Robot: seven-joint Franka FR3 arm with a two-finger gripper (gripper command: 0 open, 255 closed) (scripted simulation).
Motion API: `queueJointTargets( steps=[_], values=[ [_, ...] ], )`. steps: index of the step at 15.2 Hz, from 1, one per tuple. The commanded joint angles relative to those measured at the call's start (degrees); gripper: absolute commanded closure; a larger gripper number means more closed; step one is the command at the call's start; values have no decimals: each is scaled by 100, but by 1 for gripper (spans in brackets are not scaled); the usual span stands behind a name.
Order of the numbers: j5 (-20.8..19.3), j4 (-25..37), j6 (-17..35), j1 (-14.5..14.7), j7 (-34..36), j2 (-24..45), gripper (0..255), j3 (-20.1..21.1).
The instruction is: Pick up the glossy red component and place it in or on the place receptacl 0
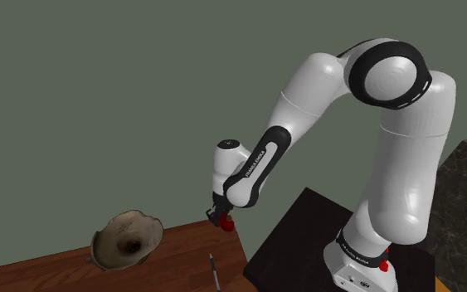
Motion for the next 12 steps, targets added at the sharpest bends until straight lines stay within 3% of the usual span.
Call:
queueJointTargets(
  steps=[1,12],
  values=[
    [48,-19,-161,-24,-17,-180,255,38],
    [300,-50,-1063,-105,-132,-1125,255,153]
  ],
)
